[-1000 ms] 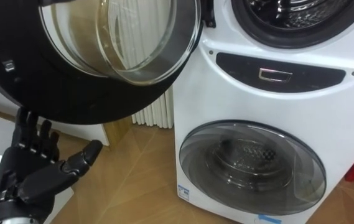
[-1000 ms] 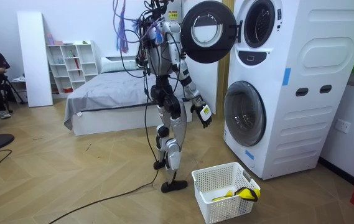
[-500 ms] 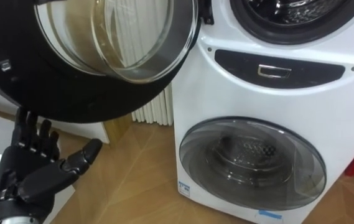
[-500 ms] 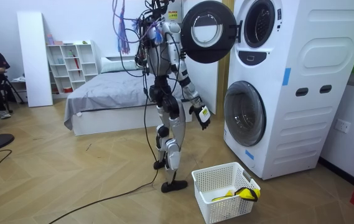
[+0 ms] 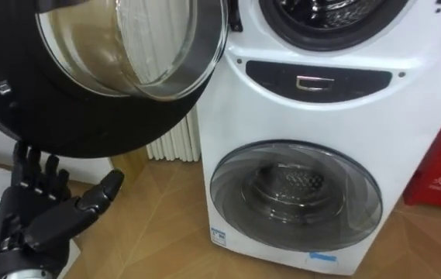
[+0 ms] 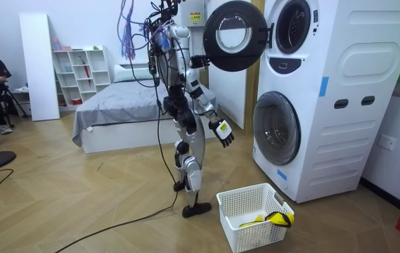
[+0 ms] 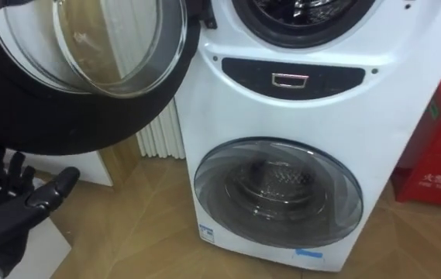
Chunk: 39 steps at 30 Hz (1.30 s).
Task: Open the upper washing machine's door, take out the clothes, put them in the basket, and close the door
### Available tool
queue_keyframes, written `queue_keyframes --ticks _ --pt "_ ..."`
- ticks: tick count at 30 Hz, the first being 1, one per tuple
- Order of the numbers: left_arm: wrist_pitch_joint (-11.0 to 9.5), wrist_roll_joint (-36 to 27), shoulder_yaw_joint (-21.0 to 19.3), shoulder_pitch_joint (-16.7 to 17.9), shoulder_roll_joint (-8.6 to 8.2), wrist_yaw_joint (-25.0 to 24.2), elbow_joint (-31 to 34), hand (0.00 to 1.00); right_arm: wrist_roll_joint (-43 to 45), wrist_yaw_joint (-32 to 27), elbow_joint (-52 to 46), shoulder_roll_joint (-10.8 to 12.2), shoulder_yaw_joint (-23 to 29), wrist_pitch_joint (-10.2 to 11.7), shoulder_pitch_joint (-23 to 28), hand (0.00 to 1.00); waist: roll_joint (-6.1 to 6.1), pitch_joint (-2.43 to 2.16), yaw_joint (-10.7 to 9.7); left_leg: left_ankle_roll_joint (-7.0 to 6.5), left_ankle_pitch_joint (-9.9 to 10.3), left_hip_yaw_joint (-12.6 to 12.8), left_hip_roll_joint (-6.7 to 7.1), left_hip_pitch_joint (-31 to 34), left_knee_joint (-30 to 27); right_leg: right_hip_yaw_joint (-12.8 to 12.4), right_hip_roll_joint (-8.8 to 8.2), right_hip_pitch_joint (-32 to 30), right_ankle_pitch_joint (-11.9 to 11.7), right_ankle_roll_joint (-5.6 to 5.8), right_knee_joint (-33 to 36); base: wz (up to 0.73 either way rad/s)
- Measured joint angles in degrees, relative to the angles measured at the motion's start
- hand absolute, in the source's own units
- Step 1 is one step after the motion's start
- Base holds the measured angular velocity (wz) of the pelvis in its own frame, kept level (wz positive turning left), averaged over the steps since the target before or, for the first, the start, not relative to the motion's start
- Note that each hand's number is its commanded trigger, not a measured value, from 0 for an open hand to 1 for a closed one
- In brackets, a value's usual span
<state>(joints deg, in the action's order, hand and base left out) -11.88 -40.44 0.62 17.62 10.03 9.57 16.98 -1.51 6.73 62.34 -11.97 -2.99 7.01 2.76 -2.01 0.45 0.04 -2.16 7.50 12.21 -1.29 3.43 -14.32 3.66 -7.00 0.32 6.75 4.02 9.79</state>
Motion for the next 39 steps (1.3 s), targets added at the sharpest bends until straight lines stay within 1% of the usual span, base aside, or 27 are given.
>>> queue_keyframes --ticks 7,9,12,13,14,15,16,17,18,19,20,21,22,23,24,25,26,27,28,29,31,33,34,35,37,38,39 --pt "-2.9 0.0 4.2 0.0 -0.06 1.6 0.0 0.00 -2.6 -1.2 -0.1 0.6 -0.2 0.0 0.9 0.00 0.89 -0.14 -0.3 -0.95 -0.2 9.4 -1.22 -0.3 0.5 -5.3 -0.05 -2.1 -1.4 -1.15 -0.1 -0.14" --pt "-4.4 0.0 6.8 0.0 -0.13 1.6 0.0 0.00 -4.4 -2.3 -0.1 1.0 -0.2 0.0 1.2 0.00 1.69 -0.15 -0.7 -0.94 -0.2 14.8 -1.99 -1.0 0.7 -5.9 -0.21 -3.0 -1.8 -1.85 -0.1 0.07" --pt "-4.9 0.0 8.9 0.0 -0.17 1.6 0.0 0.00 -6.1 -2.9 -0.1 1.2 -0.3 1.0 0.9 0.00 2.34 -0.10 -1.5 -0.86 0.4 15.6 -1.46 -1.0 -0.6 -5.9 -1.73 -3.4 -1.9 -1.91 -0.3 -0.08" --pt "-4.9 0.0 9.2 0.0 -0.18 1.6 -0.1 0.00 -6.4 -2.9 -0.1 1.2 -0.4 1.1 0.9 0.00 2.63 -0.08 -1.6 0.21 1.4 15.0 -1.32 -0.7 -2.3 -5.5 -2.38 -3.4 -1.9 -1.90 -0.3 -0.50" --pt "-5.1 0.0 10.2 0.1 -0.42 1.6 -0.2 0.00 -7.1 -2.8 0.0 0.9 -0.7 1.2 0.9 0.00 2.54 0.27 -0.8 0.11 6.1 6.4 -1.50 0.9 -12.2 -3.9 -3.23 -3.8 -1.9 -1.87 1.1 -0.79" --pt "-6.2 0.0 10.9 0.0 -0.54 1.6 -0.1 0.00 -7.7 -2.8 0.2 0.9 -0.8 1.7 0.2 0.00 -0.79 0.29 -0.7 -1.98 13.8 -2.7 -1.96 3.3 -19.0 -1.7 -1.30 -5.9 -1.0 -1.83 7.8 -0.73" --pt "-6.4 0.0 10.9 -0.2 -0.51 1.6 -0.1 0.00 -7.5 -2.8 0.2 1.6 -0.8 1.8 0.1 0.00 -0.38 0.40 -1.9 -3.02 15.0 -2.5 -2.72 4.4 -21.2 -1.7 -0.85 -7.3 -0.1 -1.61 12.2 -0.17" --pt "-6.5 0.0 11.0 -0.1 -0.27 1.5 -0.1 0.00 -6.6 -2.3 -0.1 3.0 -0.8 1.7 1.1 0.00 1.50 0.15 -4.5 -2.98 15.4 0.9 -4.62 3.7 -21.0 -1.3 -0.40 -7.5 1.1 -0.62 16.7 0.56" --pt "-6.5 0.0 12.5 -0.2 -1.35 1.5 -0.1 0.00 -5.5 -1.7 -0.1 2.6 -0.6 1.7 1.4 0.00 1.61 0.02 -6.0 -2.14 14.9 6.3 -7.00 2.8 -18.5 -0.3 0.75 -8.0 2.3 -1.74 19.2 0.58" --pt "-6.4 -0.1 13.8 -0.2 -1.64 1.5 -0.1 0.00 -5.0 -1.6 -0.1 2.2 -0.3 1.7 1.5 0.00 1.72 -0.19 -5.8 -1.48 14.2 9.3 -7.11 1.6 -15.8 -0.5 1.05 -8.4 2.5 -2.25 20.0 0.40" --pt "-6.3 -0.5 17.0 -0.2 -1.73 1.4 -0.1 0.00 -4.8 -2.0 -0.1 1.5 -0.2 1.7 1.4 0.00 2.05 -0.88 -5.1 0.20 12.2 15.1 -6.22 -1.6 -9.0 -0.3 1.48 -8.8 2.4 -2.47 19.5 0.24" --pt "-5.5 -0.3 19.5 -0.2 -1.91 0.5 0.4 0.00 -4.9 -2.1 -0.1 1.0 -0.3 1.8 0.9 0.00 2.29 -0.91 -4.6 1.40 9.5 17.7 -3.51 -3.5 -3.8 -1.0 2.42 -8.9 -2.8 -2.25 15.5 0.31" --pt "-4.7 -0.1 20.4 -0.4 -1.73 -0.4 1.0 0.00 -4.9 -2.2 -0.1 0.8 -0.5 1.8 0.4 0.00 2.60 -0.66 -4.4 0.86 7.4 17.5 -1.62 -3.9 -2.1 -1.3 2.67 -9.3 -5.2 -2.22 13.1 0.15" --pt "-3.7 0.1 22.8 -0.3 -1.78 -1.2 1.4 0.00 -4.9 -2.3 0.8 0.3 -1.4 1.6 -0.6 0.00 2.16 -0.48 -4.0 -2.39 4.7 17.1 0.34 -3.9 -0.8 -3.4 2.40 -9.5 -5.7 -1.41 11.2 -0.18" --pt "-3.5 0.0 24.9 -0.3 -1.23 -1.2 1.4 0.00 -5.4 -2.7 0.7 0.6 -3.2 1.6 -1.4 0.00 0.58 -1.04 -4.4 -3.50 5.4 20.1 0.02 -4.4 0.3 -5.2 2.84 -7.4 -6.0 -0.98 8.6 -0.33" --pt "-3.1 -0.1 25.6 -0.2 -1.14 -1.2 1.2 0.00 -5.7 -2.8 0.6 1.0 -4.1 1.6 -1.2 0.00 0.59 -1.21 -4.5 -1.93 5.5 23.2 -0.38 -5.7 2.0 -4.9 3.28 -6.2 -5.4 -2.71 8.2 -0.22" --pt "-1.7 -0.5 27.4 -0.4 -1.17 -1.8 0.7 0.00 -6.5 -2.9 0.3 2.0 -4.6 1.5 0.0 0.00 1.37 -1.92 -3.8 6.10 5.4 21.2 0.28 -6.7 1.1 -4.2 3.55 -7.1 -2.1 -4.35 12.0 -0.20" --pt "-0.5 0.0 30.6 -4.5 -0.40 -5.0 0.7 0.00 -7.6 -2.8 0.2 2.2 -3.6 1.2 0.3 0.00 2.16 -0.25 -1.9 2.36 8.8 6.1 -0.49 -3.2 -12.4 -5.5 3.94 -10.9 0.1 -0.99 21.2 -0.29" --pt "-0.4 0.2 31.9 -6.2 -0.24 -6.9 0.9 0.00 -7.8 -2.7 0.5 2.1 -3.7 0.6 -0.2 0.00 1.48 -0.68 -1.6 4.02 14.3 2.3 -0.82 -2.2 -14.1 -5.6 3.85 -13.0 0.5 -0.35 24.0 -0.19" --pt "0.8 0.3 33.8 -10.0 0.27 -10.3 0.5 0.00 -8.3 -2.8 0.6 2.9 -5.0 -0.7 -1.8 0.00 2.42 -0.66 -5.6 -2.74 15.9 9.8 -2.52 -1.5 -16.5 -5.4 2.10 -13.3 1.7 0.59 24.6 -0.23" --pt "3.0 1.9 36.7 -16.2 -0.81 -14.6 -1.3 0.00 -8.2 -2.8 -0.8 2.0 -5.4 -0.7 -1.1 0.00 1.87 -0.89 -9.2 -2.05 15.6 18.2 -3.42 -5.5 -12.3 -5.3 2.59 -12.1 1.9 0.03 22.4 -0.49" --pt "3.6 1.9 40.0 -24.5 -2.37 -22.1 -3.6 0.00 -8.2 -3.7 -0.9 -1.1 -7.3 -1.3 -1.4 0.00 -0.68 -0.64 -12.5 0.18 13.8 29.3 -2.72 -9.8 -4.8 -6.8 4.84 -11.1 1.5 -0.66 19.6 -1.01" --pt "4.4 1.9 40.2 -25.7 -2.43 -24.0 -3.7 0.00 -8.2 -4.1 -0.9 -1.3 -7.6 -1.7 -1.4 0.00 -0.92 -0.49 -13.0 0.22 13.4 30.5 -2.14 -10.3 -3.7 -7.1 5.36 -11.1 0.9 -1.05 18.8 -1.27" --pt "5.6 2.0 40.3 -27.0 -2.26 -27.4 -3.7 0.00 -8.2 -4.5 -0.9 -1.4 -8.9 -2.6 -1.3 0.00 -0.56 -0.21 -13.4 -0.38 12.8 30.5 -0.78 -10.3 -2.6 -7.9 5.92 -11.0 0.8 -1.51 15.9 -1.61" --pt "7.1 2.8 40.2 -26.0 -0.43 -31.3 -4.3 0.00 -8.7 -4.7 -1.1 -1.2 -10.9 -3.4 -1.2 0.00 -0.43 0.06 -13.0 -0.41 12.8 19.7 0.76 -10.0 -2.9 -10.6 8.49 -9.9 -1.3 -2.01 12.5 -1.75" --pt "8.4 4.4 40.0 -25.3 1.32 -34.1 -5.4 0.00 -8.2 -4.6 -2.1 -1.1 -11.6 -3.4 -1.0 0.00 -0.25 0.11 -14.1 -0.30 12.9 14.3 1.16 -10.1 -2.9 -10.4 9.75 -8.3 -2.6 -2.50 10.0 -0.99" --pt "10.1 6.9 40.1 -25.7 2.01 -36.7 -6.9 0.00 -8.1 -4.3 -2.7 -1.2 -11.6 -2.9 -0.8 0.00 -0.20 -0.07 -16.7 0.56 13.4 12.1 1.05 -10.1 -2.6 -9.7 10.11 -7.0 -3.6 -2.51 7.5 -0.55"
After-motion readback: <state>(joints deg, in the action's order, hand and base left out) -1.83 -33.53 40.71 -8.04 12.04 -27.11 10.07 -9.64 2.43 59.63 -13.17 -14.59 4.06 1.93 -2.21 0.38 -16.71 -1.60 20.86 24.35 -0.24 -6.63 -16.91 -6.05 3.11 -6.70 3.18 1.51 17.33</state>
